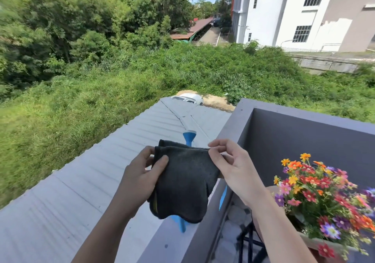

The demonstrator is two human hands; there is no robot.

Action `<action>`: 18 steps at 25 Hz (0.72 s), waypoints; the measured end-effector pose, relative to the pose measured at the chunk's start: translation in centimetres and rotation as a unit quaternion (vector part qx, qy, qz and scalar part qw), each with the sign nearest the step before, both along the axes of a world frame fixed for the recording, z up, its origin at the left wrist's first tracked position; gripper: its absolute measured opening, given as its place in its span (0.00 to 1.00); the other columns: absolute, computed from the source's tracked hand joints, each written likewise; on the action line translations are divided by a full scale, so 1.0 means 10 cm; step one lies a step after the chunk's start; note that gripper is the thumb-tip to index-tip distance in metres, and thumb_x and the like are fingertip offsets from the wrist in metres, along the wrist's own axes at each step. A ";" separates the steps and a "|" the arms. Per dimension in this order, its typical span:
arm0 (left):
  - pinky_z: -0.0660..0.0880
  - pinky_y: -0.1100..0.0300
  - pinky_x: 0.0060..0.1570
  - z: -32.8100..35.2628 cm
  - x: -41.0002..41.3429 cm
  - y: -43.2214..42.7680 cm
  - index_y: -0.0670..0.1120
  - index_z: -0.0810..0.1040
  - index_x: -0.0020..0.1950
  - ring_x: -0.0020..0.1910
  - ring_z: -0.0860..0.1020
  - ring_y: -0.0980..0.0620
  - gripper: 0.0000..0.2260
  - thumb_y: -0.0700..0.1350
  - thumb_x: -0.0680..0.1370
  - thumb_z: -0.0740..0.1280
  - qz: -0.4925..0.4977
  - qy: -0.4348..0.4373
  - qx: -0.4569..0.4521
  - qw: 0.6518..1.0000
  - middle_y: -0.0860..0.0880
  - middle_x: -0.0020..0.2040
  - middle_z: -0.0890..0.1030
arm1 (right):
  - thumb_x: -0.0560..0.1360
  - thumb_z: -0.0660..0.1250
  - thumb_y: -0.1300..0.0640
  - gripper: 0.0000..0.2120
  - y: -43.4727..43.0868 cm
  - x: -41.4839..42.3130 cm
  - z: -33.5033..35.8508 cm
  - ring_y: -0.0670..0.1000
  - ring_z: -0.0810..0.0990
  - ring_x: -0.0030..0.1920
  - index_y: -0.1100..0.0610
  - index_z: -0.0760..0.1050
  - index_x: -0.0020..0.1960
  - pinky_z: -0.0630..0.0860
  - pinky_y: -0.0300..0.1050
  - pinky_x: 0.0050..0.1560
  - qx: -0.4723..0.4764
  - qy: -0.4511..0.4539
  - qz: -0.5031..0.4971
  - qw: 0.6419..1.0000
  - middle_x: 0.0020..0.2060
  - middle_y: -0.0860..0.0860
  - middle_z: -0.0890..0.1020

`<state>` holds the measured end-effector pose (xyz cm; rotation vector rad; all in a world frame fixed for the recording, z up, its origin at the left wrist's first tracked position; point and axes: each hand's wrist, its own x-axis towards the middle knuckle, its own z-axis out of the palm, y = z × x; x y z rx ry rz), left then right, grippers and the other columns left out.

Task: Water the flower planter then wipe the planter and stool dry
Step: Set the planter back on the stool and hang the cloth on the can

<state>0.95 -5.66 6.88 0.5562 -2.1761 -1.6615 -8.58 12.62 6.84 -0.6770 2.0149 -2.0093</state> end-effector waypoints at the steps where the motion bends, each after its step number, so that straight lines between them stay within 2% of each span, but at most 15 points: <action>1: 0.73 0.58 0.30 -0.04 -0.08 -0.05 0.53 0.77 0.46 0.35 0.80 0.52 0.03 0.51 0.77 0.65 0.011 -0.019 -0.037 0.999 0.52 0.41 0.83 | 0.79 0.65 0.57 0.05 -0.04 -0.09 -0.04 0.47 0.77 0.39 0.49 0.77 0.49 0.76 0.37 0.34 0.020 0.004 -0.006 1.000 0.41 0.48 0.78; 4: 0.71 0.61 0.34 -0.29 -0.44 -0.20 0.51 0.77 0.48 0.42 0.79 0.51 0.07 0.53 0.77 0.65 0.020 -0.103 -0.093 0.990 0.50 0.45 0.82 | 0.79 0.64 0.56 0.03 -0.25 -0.44 -0.27 0.50 0.79 0.41 0.50 0.77 0.51 0.80 0.43 0.41 0.135 0.012 -0.026 0.990 0.43 0.48 0.80; 6: 0.69 0.62 0.32 -0.50 -0.64 -0.30 0.47 0.78 0.50 0.41 0.78 0.53 0.09 0.52 0.77 0.64 0.016 -0.149 -0.086 0.985 0.48 0.46 0.81 | 0.79 0.63 0.56 0.04 -0.39 -0.63 -0.51 0.49 0.77 0.39 0.51 0.76 0.51 0.75 0.35 0.39 0.202 0.013 -0.033 0.979 0.41 0.48 0.80; 8: 0.70 0.62 0.33 -0.65 -0.69 -0.35 0.46 0.77 0.51 0.42 0.78 0.52 0.11 0.52 0.77 0.65 0.026 -0.161 -0.069 0.984 0.47 0.46 0.81 | 0.80 0.62 0.56 0.04 -0.49 -0.69 -0.72 0.46 0.76 0.37 0.52 0.76 0.52 0.70 0.29 0.35 0.223 0.013 -0.035 0.974 0.41 0.48 0.80; 9: 0.71 0.61 0.34 -0.71 -0.70 -0.37 0.46 0.76 0.52 0.43 0.78 0.51 0.11 0.53 0.77 0.65 0.031 -0.160 -0.052 0.985 0.47 0.46 0.80 | 0.80 0.62 0.56 0.05 -0.53 -0.68 -0.81 0.46 0.76 0.39 0.53 0.75 0.53 0.70 0.29 0.36 0.227 0.019 -0.038 0.973 0.41 0.48 0.79; 11: 0.72 0.59 0.36 -0.79 -0.67 -0.36 0.47 0.72 0.55 0.44 0.79 0.50 0.13 0.53 0.76 0.66 0.040 -0.162 -0.011 0.986 0.46 0.46 0.79 | 0.80 0.62 0.55 0.07 -0.63 -0.61 -0.99 0.49 0.77 0.46 0.56 0.73 0.55 0.71 0.37 0.47 0.232 0.056 -0.065 0.969 0.46 0.49 0.76; 13: 0.73 0.57 0.38 -0.83 -0.65 -0.30 0.49 0.69 0.53 0.44 0.78 0.49 0.13 0.54 0.75 0.67 0.037 -0.156 -0.007 0.987 0.46 0.46 0.78 | 0.79 0.64 0.54 0.08 -0.69 -0.52 -1.17 0.52 0.74 0.53 0.57 0.72 0.55 0.68 0.42 0.52 0.220 0.095 -0.107 0.965 0.50 0.50 0.72; 15: 0.72 0.58 0.40 -0.77 -0.65 -0.29 0.48 0.74 0.49 0.46 0.78 0.48 0.08 0.52 0.77 0.65 0.038 -0.152 -0.070 0.985 0.47 0.47 0.79 | 0.78 0.64 0.53 0.06 -0.70 -0.48 -1.27 0.52 0.73 0.55 0.54 0.74 0.51 0.67 0.43 0.53 0.213 0.121 -0.105 0.964 0.49 0.49 0.73; 18: 0.72 0.56 0.47 -0.52 -0.67 -0.19 0.42 0.79 0.47 0.51 0.78 0.46 0.18 0.54 0.80 0.57 0.036 -0.207 -0.181 0.961 0.46 0.48 0.81 | 0.80 0.61 0.52 0.09 -0.60 -0.47 -1.35 0.50 0.73 0.57 0.51 0.78 0.55 0.67 0.46 0.59 0.252 0.167 -0.033 0.953 0.50 0.45 0.77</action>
